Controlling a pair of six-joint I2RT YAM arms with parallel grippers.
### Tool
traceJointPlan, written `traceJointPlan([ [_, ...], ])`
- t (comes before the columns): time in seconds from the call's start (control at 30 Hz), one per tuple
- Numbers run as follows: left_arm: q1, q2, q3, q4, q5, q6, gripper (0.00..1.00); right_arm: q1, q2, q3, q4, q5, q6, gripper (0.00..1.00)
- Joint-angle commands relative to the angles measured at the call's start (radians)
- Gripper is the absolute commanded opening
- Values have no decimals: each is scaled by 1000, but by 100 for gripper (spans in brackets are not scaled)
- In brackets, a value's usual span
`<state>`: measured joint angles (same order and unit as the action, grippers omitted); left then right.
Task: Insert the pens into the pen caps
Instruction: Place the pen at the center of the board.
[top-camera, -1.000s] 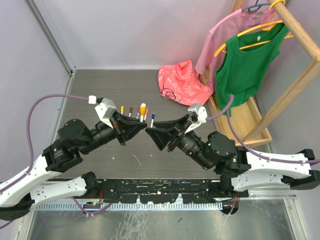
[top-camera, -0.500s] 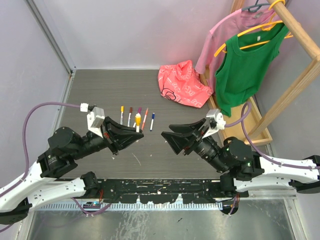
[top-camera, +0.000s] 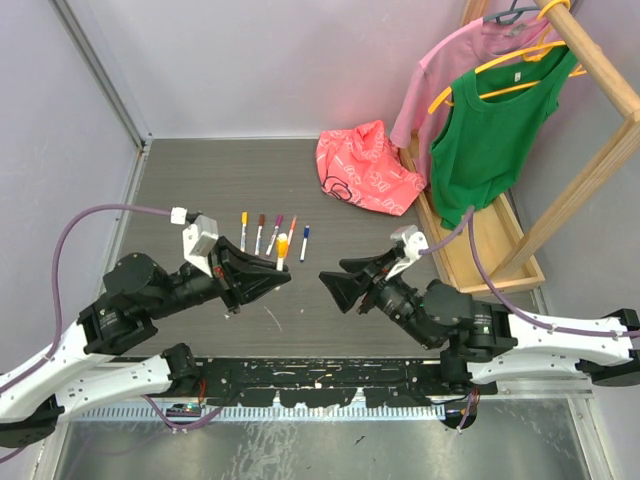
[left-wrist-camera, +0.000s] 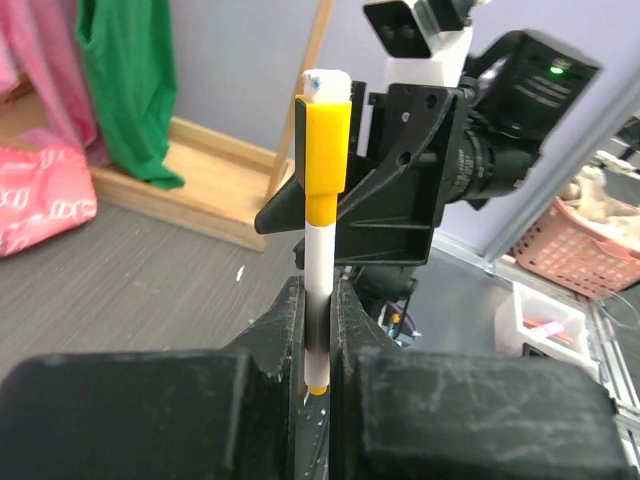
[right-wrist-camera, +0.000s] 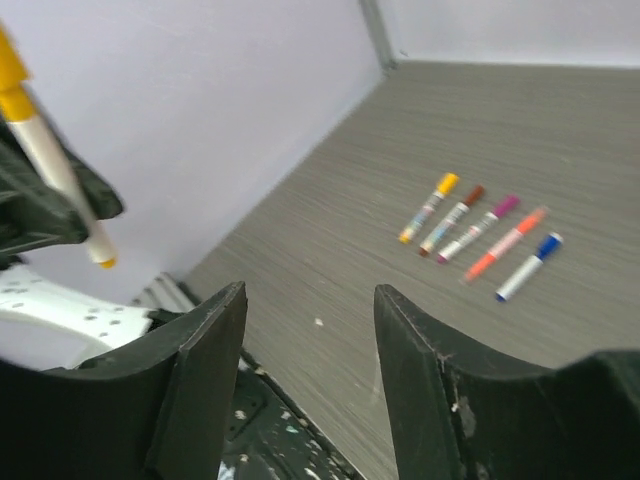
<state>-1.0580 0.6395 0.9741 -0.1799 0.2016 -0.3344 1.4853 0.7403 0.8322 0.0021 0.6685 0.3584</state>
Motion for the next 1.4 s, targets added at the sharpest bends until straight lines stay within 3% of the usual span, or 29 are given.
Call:
traceJointPlan([
  [0.0,2,34,26,-85,-146,-22,0,-55,96,83,-281,167,186,60],
  [0.2,3,116,48,-210,-317,-60,0,-344,180,30,-356,-119,284,71],
  [0.5,4,380,122,-311,-440,-111,0,-669,113,-170,-339,-345,335,80],
  [0.77,56,696,220,-317,-485,-174,0,-695,-93,-260,-427,-333,384,99],
  [0.97,109,933,287,-266,-465,-184,0,-694,-223,-296,-465,-361,428,99],
  [1.13,170,1102,377,-293,-449,-223,0,-694,-238,-300,-476,-384,438,99],
  [1.37,222,1219,426,-280,-474,-246,0,-695,-232,-277,-469,-397,425,99],
])
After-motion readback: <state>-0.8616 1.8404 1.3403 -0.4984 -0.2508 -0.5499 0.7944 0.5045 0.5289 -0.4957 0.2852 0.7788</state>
